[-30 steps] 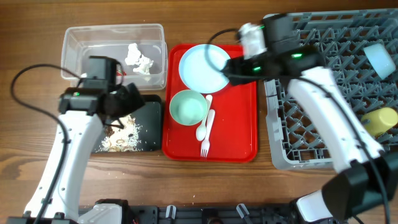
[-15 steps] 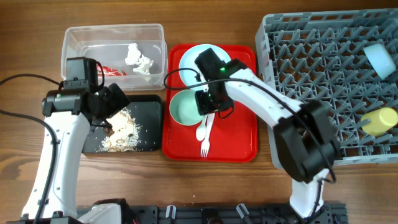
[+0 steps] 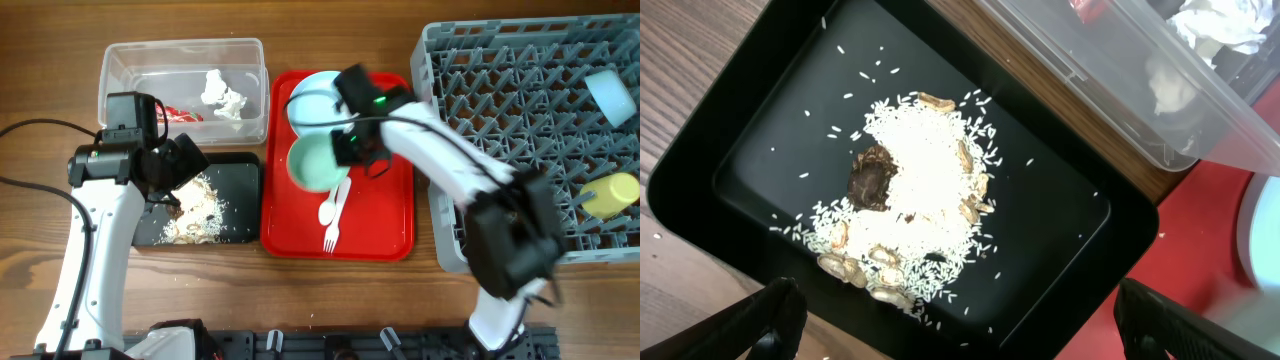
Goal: Sort waste into correct bins and load items into the dishwasher rack
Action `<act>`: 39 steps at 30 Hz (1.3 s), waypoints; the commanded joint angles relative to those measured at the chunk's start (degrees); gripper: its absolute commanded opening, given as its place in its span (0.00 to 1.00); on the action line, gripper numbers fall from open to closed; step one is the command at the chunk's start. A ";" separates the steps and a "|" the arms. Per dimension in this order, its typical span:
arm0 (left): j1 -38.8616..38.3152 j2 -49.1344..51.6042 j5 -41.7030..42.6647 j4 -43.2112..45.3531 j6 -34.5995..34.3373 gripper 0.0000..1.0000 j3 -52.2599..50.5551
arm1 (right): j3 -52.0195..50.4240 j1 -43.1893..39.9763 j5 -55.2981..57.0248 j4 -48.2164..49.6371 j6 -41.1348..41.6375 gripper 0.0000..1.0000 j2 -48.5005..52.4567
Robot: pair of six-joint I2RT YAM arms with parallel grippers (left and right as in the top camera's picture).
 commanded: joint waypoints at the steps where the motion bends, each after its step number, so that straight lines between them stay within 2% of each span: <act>1: 0.31 -0.70 0.48 0.04 -0.55 1.00 0.28 | 3.02 -6.88 10.34 1.70 -6.12 0.04 -13.68; 5: 0.31 -0.70 0.48 0.42 -0.55 1.00 0.28 | 3.02 -13.88 22.69 5.40 -12.33 0.04 -20.09; 6: 0.31 -0.70 0.48 0.44 -0.55 1.00 0.28 | 3.02 -17.35 29.55 8.41 -17.94 0.04 -21.31; 12: 0.31 -0.70 0.48 0.46 -0.55 1.00 0.28 | 2.89 -26.27 51.74 20.79 -35.65 0.04 -19.67; 17: 0.31 -0.70 0.50 0.66 -0.55 1.00 0.28 | 2.89 -30.45 66.77 31.36 -42.38 0.04 -15.96; 24: 0.31 -0.70 0.50 0.61 -0.55 1.00 0.28 | 2.89 -34.73 75.41 42.36 -46.38 0.04 -6.40; 33: 0.28 -0.70 0.72 0.63 -0.57 1.00 0.28 | 2.86 -35.12 75.38 43.15 -44.02 0.04 5.38; 39: 0.28 -0.70 0.72 0.63 -0.57 1.00 0.28 | 2.84 -33.46 73.09 42.66 -41.07 0.04 8.87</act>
